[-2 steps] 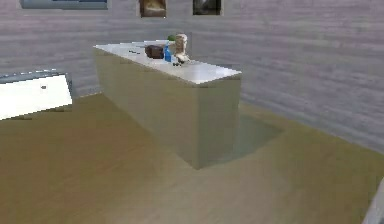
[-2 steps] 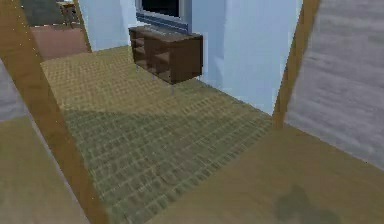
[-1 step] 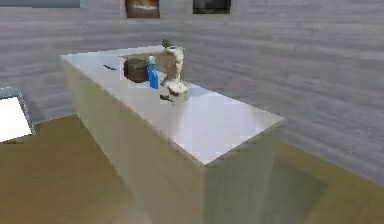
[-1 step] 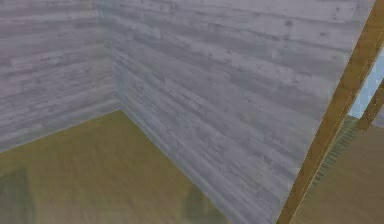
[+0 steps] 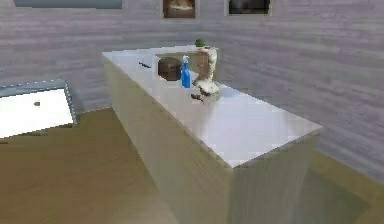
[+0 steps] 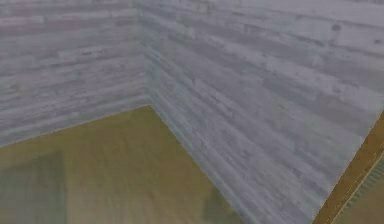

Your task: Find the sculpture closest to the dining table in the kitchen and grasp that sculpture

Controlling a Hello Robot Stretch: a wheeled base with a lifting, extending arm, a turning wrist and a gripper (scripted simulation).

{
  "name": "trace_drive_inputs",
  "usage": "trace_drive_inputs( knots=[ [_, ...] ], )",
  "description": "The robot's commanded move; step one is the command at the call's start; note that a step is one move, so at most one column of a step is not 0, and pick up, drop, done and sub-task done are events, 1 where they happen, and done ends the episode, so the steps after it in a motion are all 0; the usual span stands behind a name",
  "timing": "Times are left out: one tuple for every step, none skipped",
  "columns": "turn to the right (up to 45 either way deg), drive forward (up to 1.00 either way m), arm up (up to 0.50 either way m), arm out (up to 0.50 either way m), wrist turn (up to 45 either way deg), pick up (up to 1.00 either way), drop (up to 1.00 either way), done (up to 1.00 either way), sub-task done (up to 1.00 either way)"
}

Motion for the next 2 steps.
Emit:
trace_drive_inputs(
  knots=[
    [0.0,0.10,0.00,0.00,0.0,0.00,0.00,0.00,0.00],
    [-45.0,0.00,0.00,0.00,0.0,0.00,0.00,0.00,0.00]
  ],
)
